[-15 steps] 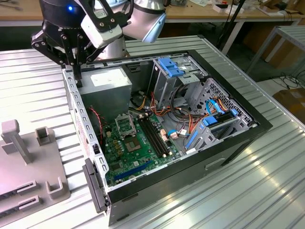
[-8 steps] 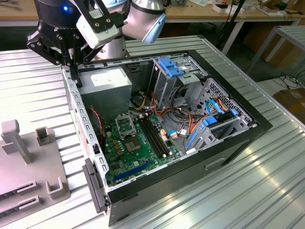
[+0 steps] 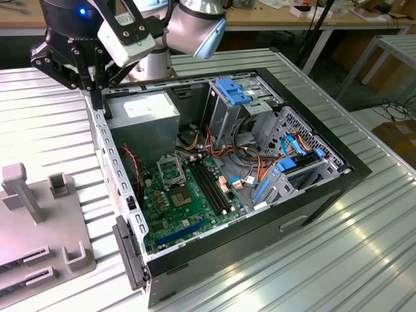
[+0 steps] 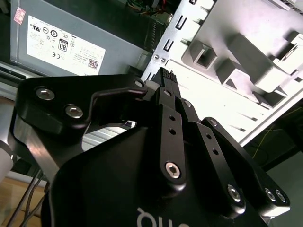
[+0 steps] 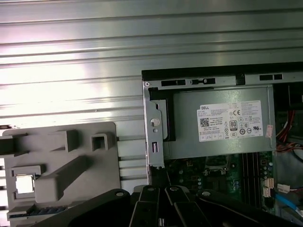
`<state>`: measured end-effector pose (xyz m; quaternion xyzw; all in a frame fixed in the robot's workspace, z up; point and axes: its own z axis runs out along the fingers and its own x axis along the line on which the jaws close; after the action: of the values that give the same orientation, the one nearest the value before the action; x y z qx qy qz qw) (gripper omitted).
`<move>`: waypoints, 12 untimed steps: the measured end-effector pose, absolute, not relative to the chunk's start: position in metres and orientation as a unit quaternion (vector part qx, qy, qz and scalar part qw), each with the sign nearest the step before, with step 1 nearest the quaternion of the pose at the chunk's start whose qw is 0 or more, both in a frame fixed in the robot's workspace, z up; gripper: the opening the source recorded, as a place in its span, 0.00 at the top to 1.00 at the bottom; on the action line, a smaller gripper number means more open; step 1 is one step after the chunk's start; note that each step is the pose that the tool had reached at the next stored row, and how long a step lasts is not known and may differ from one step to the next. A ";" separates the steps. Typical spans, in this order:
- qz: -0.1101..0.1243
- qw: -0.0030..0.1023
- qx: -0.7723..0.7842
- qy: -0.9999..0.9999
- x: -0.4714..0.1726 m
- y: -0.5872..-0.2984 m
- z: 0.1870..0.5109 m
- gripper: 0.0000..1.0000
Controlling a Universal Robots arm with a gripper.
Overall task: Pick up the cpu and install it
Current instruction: 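Reach for the cpu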
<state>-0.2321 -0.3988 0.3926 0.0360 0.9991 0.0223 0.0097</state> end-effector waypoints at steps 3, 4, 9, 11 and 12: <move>0.022 0.009 0.036 0.999 -0.235 -0.399 0.393 0.89; 0.022 0.009 0.036 0.999 -0.237 -0.399 0.393 0.89; 0.022 0.009 0.036 0.999 -0.246 -0.399 0.393 0.89; 0.022 0.009 0.036 0.999 -0.250 -0.399 0.392 0.89; 0.022 0.009 0.036 0.999 -0.252 -0.399 0.392 0.89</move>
<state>-0.2521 -0.3988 0.3925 0.0360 0.9991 0.0223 0.0089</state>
